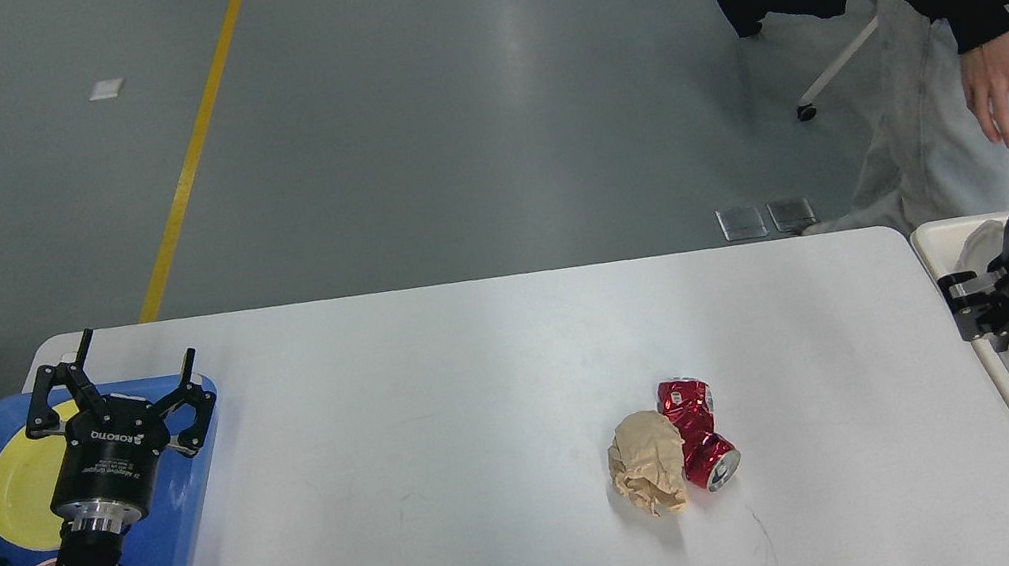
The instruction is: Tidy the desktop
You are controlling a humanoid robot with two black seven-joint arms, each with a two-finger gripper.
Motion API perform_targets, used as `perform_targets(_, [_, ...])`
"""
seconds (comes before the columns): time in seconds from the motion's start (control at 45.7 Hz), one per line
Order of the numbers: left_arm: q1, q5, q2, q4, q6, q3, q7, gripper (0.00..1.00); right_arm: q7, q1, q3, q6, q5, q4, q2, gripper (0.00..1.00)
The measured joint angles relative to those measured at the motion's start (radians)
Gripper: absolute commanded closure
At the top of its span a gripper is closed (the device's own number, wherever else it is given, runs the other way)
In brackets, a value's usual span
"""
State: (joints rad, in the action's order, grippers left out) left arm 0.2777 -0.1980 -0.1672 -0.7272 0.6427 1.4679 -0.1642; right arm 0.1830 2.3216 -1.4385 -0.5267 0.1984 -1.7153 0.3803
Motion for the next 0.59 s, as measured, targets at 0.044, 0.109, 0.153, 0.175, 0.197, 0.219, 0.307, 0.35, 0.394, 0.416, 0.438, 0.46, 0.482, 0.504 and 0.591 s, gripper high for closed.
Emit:
perform_targets(0.044, [0.000,0.000,0.000,0.000,0.000,0.000,0.000,0.04,-0.001,-0.016,-0.018,0.043,0.000,0.011,0.037,1.00])
perform_targets(0.109, [0.000,0.000,0.000,0.000,0.000,0.000,0.000,0.04,-0.002,-0.062,-0.040,0.113,0.005,0.042,0.119,1.00])
perform_targets(0.153, [0.000,0.000,0.000,0.000,0.000,0.000,0.000,0.04,-0.002,-0.111,-0.049,0.154,0.015,0.087,0.182,1.00])
perform_targets(0.175, [-0.001,0.000,0.000,0.000,0.000,0.000,0.000,0.04,-0.002,-0.140,-0.050,0.168,0.020,0.113,0.207,1.00])
perform_targets(0.197, [-0.001,0.000,0.000,0.000,0.000,0.000,0.000,0.04,-0.002,-0.181,-0.050,0.180,0.027,0.152,0.235,1.00])
perform_targets(0.219, [-0.001,0.000,0.000,0.000,0.000,0.000,0.000,0.04,-0.001,-0.216,-0.048,0.188,0.033,0.187,0.254,1.00])
perform_targets(0.307, [-0.002,0.000,0.000,0.000,0.000,0.000,0.000,0.04,-0.001,-0.376,-0.025,0.202,0.050,0.361,0.305,1.00])
perform_targets(0.35, [-0.002,0.000,0.000,0.000,0.000,0.000,0.000,0.04,-0.002,-0.476,0.005,0.208,0.053,0.457,0.322,1.00])
perform_targets(0.394, [-0.002,0.000,0.000,0.000,0.000,0.000,0.000,0.04,-0.003,-0.569,0.046,0.212,0.055,0.539,0.333,1.00])
perform_targets(0.416, [-0.002,0.000,0.000,0.000,0.000,0.000,0.000,0.04,-0.003,-0.616,0.073,0.214,0.055,0.579,0.336,1.00])
perform_targets(0.438, [-0.002,0.000,0.000,0.000,0.000,0.000,0.000,0.04,-0.004,-0.738,0.150,0.217,0.056,0.685,0.343,1.00])
perform_targets(0.46, [-0.002,0.000,0.000,0.000,0.000,0.000,0.000,0.04,-0.004,-0.772,0.172,0.218,0.057,0.714,0.344,1.00])
perform_targets(0.482, [-0.002,0.000,0.000,0.000,0.000,0.000,0.000,0.04,-0.004,-0.819,0.201,0.218,0.057,0.755,0.344,1.00])
perform_targets(0.504, [-0.002,0.000,0.000,0.000,0.000,0.000,0.000,0.04,-0.004,-0.863,0.226,0.219,0.058,0.792,0.345,1.00])
perform_targets(0.591, [-0.002,0.000,0.000,0.000,0.000,0.000,0.000,0.04,-0.003,-1.033,0.315,0.223,0.057,0.935,0.342,1.00])
